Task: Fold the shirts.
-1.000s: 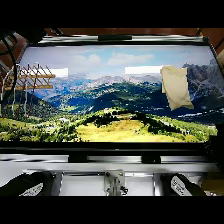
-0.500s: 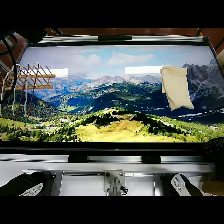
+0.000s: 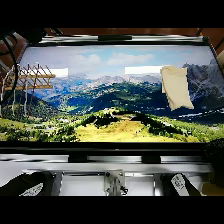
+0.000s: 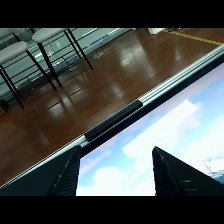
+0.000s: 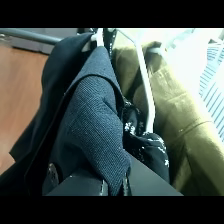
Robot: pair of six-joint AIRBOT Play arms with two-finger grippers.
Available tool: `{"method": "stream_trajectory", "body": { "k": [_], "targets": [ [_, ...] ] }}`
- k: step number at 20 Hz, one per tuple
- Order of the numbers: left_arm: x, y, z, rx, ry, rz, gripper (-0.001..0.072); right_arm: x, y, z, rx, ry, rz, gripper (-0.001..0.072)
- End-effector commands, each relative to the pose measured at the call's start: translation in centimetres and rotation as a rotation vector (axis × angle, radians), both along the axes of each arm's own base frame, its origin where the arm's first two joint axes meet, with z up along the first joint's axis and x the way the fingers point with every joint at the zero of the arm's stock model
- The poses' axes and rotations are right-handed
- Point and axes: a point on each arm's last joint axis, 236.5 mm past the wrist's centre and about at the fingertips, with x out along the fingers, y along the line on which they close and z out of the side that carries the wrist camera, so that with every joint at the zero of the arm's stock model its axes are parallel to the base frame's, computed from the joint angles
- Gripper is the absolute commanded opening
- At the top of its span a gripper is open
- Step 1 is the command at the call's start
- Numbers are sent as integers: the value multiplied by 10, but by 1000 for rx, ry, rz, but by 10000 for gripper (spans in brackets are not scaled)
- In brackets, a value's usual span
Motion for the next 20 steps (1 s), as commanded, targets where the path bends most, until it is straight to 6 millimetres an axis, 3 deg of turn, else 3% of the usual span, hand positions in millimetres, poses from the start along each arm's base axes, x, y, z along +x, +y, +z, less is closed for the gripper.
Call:
{"method": "stream_trajectory", "body": {
  "k": [1, 3, 4, 5, 6, 7, 11, 16, 20],
  "targets": [
    [0, 0, 3, -2, -15, 2, 540, -4, 1, -6, 26, -5, -11, 74],
    [1, 1, 6, -6, -24, 3, 540, -4, 1, -6, 25, -4, -11, 85],
    [1, 1, 6, -6, -24, 3, 540, -5, 1, -5, 22, -3, -14, 128],
    [1, 1, 6, -6, -23, 3, 540, -6, 2, -4, 19, -1, -19, 296],
    [1, 1, 6, -7, -24, 3, 540, -6, 2, -4, 19, -4, -17, 419],
    [1, 1, 6, -6, -23, 3, 540, -5, 3, -7, 29, -14, -6, 461],
    [2, 0, 4, -9, -19, 3, 540, -8, 20, -22, 101, -86, 40, 461],
    [12, -4, -7, 0, 5, 2, 540, -17, 52, -68, 305, -166, 53, 462],
    [18, -9, -16, -16, 35, -5, 540, 19, 73, -106, 492, -210, 201, 462]
  ]
}}
